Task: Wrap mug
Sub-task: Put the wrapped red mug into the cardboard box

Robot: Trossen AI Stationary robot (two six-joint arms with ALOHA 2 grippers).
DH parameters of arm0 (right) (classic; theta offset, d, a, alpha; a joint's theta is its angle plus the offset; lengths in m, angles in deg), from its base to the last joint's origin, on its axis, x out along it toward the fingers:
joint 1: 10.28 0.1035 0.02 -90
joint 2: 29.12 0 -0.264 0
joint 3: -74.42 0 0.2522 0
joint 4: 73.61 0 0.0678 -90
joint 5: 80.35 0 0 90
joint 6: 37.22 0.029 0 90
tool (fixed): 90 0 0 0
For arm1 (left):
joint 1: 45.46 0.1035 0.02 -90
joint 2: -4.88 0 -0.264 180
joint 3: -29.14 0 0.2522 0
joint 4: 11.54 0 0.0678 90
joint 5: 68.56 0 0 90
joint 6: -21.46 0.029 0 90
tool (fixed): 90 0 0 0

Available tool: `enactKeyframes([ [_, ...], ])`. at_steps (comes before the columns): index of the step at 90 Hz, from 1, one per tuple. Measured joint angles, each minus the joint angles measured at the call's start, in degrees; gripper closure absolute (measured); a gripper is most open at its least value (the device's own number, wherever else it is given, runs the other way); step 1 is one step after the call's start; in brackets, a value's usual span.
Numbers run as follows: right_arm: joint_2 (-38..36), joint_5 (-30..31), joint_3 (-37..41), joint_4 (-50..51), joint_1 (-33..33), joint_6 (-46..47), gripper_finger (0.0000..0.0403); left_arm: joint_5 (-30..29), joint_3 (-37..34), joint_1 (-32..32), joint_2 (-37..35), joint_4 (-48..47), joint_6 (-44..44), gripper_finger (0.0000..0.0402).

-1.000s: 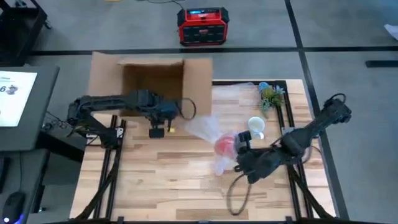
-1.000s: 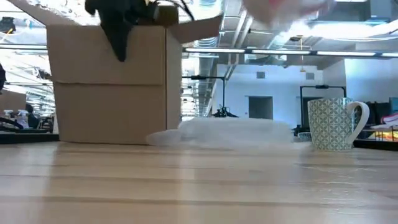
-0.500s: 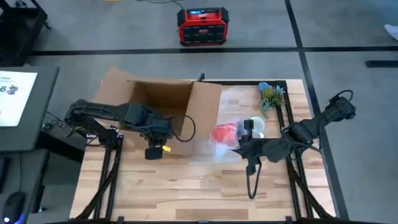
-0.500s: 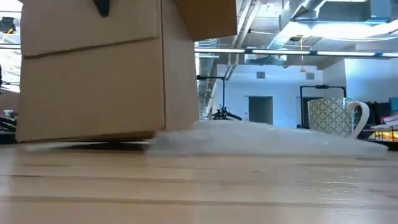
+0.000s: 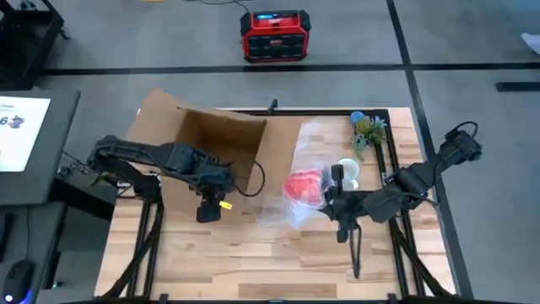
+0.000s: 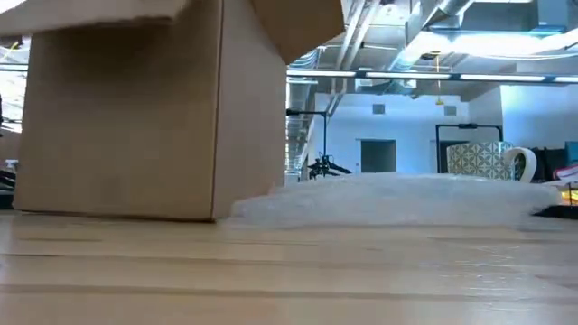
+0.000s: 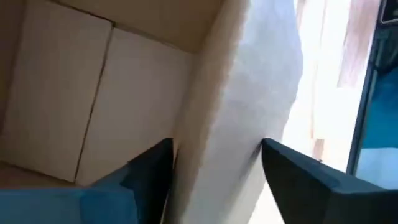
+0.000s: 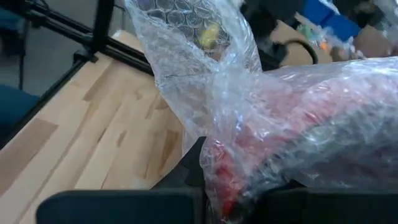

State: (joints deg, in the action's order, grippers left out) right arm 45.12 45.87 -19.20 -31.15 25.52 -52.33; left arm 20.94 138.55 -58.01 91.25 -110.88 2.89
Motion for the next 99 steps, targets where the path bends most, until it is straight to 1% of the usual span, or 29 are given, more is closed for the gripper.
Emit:
enactKeyframes([
  [8, -0.02, -0.67, -1.12, -1.98, 2.37, -3.35, 0.0385, -0.56, 0.31, -0.42, 0.0, 1.62, -0.61, 0.0168],
  [18, -0.02, -1.03, -1.72, -8.84, 3.05, -7.97, 0.0385, -1.07, 0.31, -1.29, 0.0, 8.29, 1.22, 0.0167],
  [28, 0.02, -0.56, -1.76, -14.53, 0.3, -10.26, 0.0385, -0.72, 0.37, -2.41, 0.0, 16.65, 3.94, 0.0167],
  [40, 0.09, -0.95, -1.76, -15.85, -5.43, -8.88, 0.0385, -0.93, 3.6, -4.16, -0.08, 20.11, 5.31, 0.0167],
  [45, 0.09, -4.09, -1.76, -15.84, -8.35, -7.32, 0.0385, -1.42, 5.56, -5.04, -0.17, 20.69, 5.27, 0.0166],
  [56, 1.04, -15.57, -1.76, -16.1, -14.13, -4.02, 0.0385, -3.75, 10.08, -7.15, -0.17, 20.59, 3.68, 0.0166],
  [62, 2.08, -20.69, -1.76, -16.51, -16.15, -3.33, 0.0385, -5.04, 13.08, -8.49, -0.17, 19.21, 0.72, 0.0166],
  [68, 3.66, -25.15, -1.72, -17.04, -17.42, -3.36, 0.0385, -6.41, 15.96, -9.96, -0.17, 15.82, -3.39, 0.0166],
  [78, 6.66, -31.57, -1.8, -20.14, -19.17, -3.37, 0.0385, -7.34, 18.79, -12.33, -0.22, 9.07, -14.25, 0.0166],
  [91, 12.52, -34.63, -5.56, -21.14, -21.19, -3.37, 0.0385, -7.09, 18.42, -15.65, -0.15, -0.08, -29.32, 0.0166],
  [99, 17.35, -34.8, -9.76, -21.14, -22.68, -3.37, 0.0385, -1.66, 16.94, -17.63, 0.46, -2.38, -37.74, 0.0166],
])
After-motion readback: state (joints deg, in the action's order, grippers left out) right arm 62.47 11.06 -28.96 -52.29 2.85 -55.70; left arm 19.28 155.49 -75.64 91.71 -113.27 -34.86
